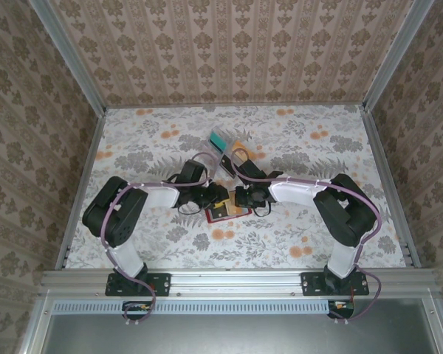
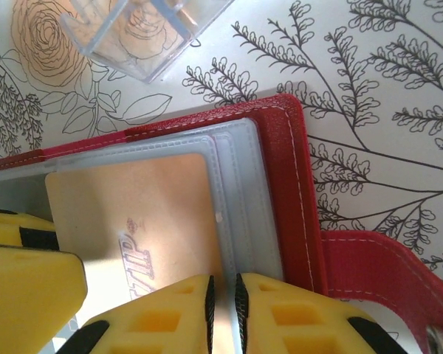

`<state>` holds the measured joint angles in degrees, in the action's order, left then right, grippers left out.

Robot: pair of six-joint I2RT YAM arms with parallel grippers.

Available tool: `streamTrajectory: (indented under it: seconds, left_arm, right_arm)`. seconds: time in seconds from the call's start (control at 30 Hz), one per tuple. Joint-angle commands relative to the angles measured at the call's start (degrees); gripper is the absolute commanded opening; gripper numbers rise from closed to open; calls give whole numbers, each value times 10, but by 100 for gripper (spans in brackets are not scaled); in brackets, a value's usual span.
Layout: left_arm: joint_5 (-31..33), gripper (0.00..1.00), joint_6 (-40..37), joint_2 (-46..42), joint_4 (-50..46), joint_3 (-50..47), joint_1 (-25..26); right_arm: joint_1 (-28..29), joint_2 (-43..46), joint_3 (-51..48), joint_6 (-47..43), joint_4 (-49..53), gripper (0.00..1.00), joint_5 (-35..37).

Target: Take the credit cards out of the card holder

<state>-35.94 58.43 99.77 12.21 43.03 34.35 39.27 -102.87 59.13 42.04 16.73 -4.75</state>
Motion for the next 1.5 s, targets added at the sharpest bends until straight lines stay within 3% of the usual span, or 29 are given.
streamTrajectory:
  seconds: [0.0, 0.3, 1.0, 1.3, 1.47]
  left_arm:
    - [-61, 27, 4, 10, 107, -26, -8]
    - [-100, 17, 62, 27, 255, -79, -21]
    - [-68, 11, -1, -23, 155, -104, -44]
    - [-54, 9, -42, -55, 81, -102, -54]
    - [-54, 9, -54, -51, 65, -94, -53]
  right_arm:
    - [3, -15, -15, 12, 52, 21, 11]
    - [4, -18, -5, 19, 69, 20, 18]
    - [5, -26, -3, 45, 104, 18, 57]
    - [5, -25, -4, 51, 95, 18, 51]
    - [5, 17, 3, 26, 64, 19, 25]
